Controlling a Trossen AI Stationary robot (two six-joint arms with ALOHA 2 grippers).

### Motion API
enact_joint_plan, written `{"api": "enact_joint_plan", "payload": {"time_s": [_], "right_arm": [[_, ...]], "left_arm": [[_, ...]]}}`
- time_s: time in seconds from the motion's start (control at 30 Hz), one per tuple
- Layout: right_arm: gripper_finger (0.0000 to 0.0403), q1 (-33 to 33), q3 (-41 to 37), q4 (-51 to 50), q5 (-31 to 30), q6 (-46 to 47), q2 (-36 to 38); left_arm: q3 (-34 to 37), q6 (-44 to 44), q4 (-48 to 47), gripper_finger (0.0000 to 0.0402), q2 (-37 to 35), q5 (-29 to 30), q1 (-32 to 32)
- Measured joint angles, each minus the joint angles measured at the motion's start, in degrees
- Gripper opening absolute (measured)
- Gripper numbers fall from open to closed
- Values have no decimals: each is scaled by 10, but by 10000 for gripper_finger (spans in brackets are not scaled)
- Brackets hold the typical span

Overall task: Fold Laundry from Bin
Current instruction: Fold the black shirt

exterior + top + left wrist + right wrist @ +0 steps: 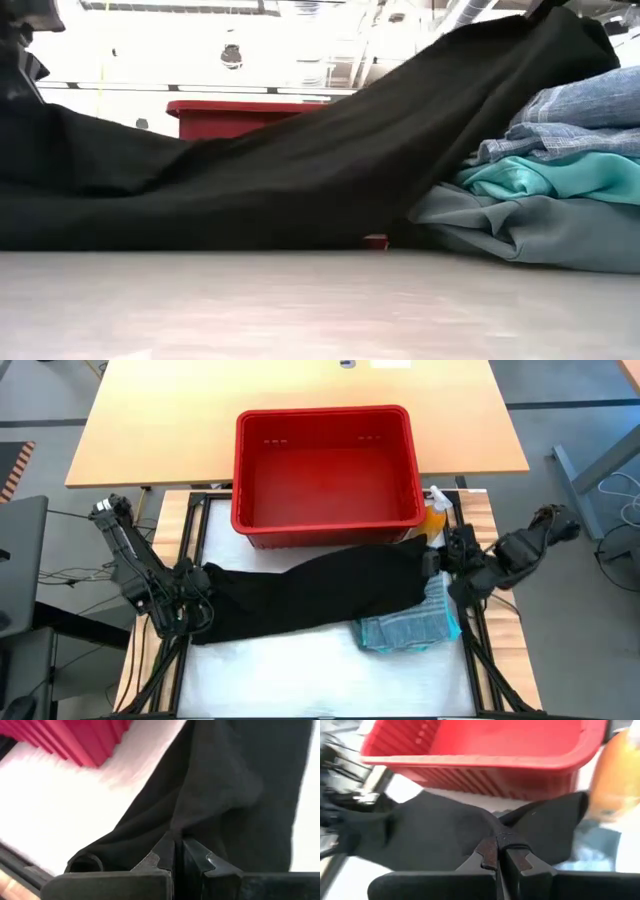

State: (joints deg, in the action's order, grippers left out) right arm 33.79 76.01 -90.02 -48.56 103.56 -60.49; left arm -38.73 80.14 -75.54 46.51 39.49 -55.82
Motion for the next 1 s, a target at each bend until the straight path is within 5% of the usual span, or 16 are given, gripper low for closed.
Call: {"api": "enact_joint_plan", "payload": {"time_s": [0.33, 0.57, 1.0], "right_arm": [[36, -129, 0, 6, 145, -151, -22], [76, -186, 0, 0, 204, -197, -71], [208, -283, 1, 0, 274, -368, -91]], "left_arm": [[49, 4, 32, 6, 0, 27, 31], [53, -6, 50, 63, 1, 11, 70], [28, -65, 70, 119, 0, 1, 114]]}}
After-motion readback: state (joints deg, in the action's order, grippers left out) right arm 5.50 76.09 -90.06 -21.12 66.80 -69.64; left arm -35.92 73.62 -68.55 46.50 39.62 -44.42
